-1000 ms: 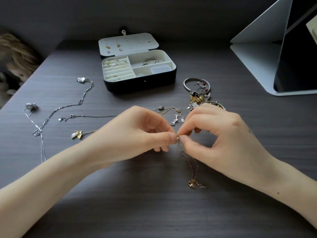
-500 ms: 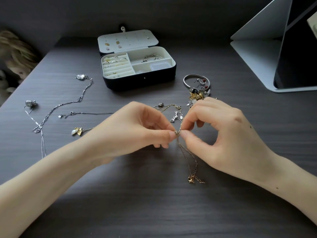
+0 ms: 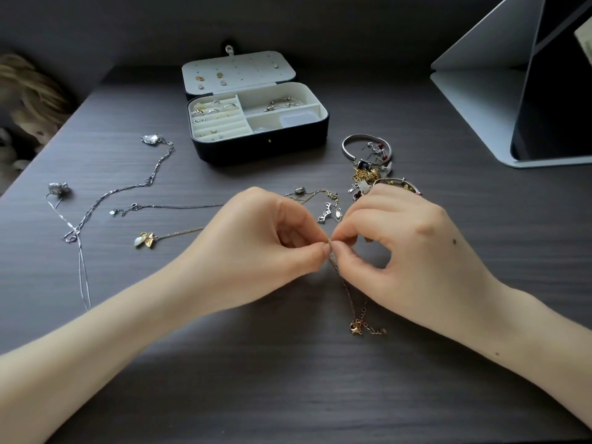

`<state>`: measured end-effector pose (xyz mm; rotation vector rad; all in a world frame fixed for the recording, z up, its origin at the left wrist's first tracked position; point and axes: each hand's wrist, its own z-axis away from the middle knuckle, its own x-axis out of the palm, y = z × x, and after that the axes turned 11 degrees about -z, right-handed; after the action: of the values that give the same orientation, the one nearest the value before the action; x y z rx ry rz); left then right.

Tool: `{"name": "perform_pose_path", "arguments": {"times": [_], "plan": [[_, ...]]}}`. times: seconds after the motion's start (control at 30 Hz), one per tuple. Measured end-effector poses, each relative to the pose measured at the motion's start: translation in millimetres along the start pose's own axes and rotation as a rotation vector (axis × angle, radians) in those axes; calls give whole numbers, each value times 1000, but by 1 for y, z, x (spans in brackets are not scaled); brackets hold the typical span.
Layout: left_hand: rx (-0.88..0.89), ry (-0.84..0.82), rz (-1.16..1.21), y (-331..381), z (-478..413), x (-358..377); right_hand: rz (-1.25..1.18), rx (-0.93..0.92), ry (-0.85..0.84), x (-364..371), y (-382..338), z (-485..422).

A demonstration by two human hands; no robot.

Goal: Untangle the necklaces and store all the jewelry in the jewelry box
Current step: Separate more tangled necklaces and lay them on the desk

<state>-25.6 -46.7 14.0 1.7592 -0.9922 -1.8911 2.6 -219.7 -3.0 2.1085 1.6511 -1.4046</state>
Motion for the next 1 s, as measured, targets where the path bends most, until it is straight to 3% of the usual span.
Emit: {"name": "perform_pose_path", "arguments": {"times": [0.17,0.57,0.67,0.83,1.0], "plan": [[22,55,-45,0,1,3,-51,40,9,0,-4,-1],[-70,-79,257,-6,-4,-5,-633,509,-40,-14,-2,-5],[23,-24,176,-4,-1,-3,-703,555,-49,-15,-4,-7],[272,141,-258,-6,2,0,-771,611,-60,-16,-6,-8],[249,105,-172,-5,1,1,-826,688,-62,-18,-9,-10]]}}
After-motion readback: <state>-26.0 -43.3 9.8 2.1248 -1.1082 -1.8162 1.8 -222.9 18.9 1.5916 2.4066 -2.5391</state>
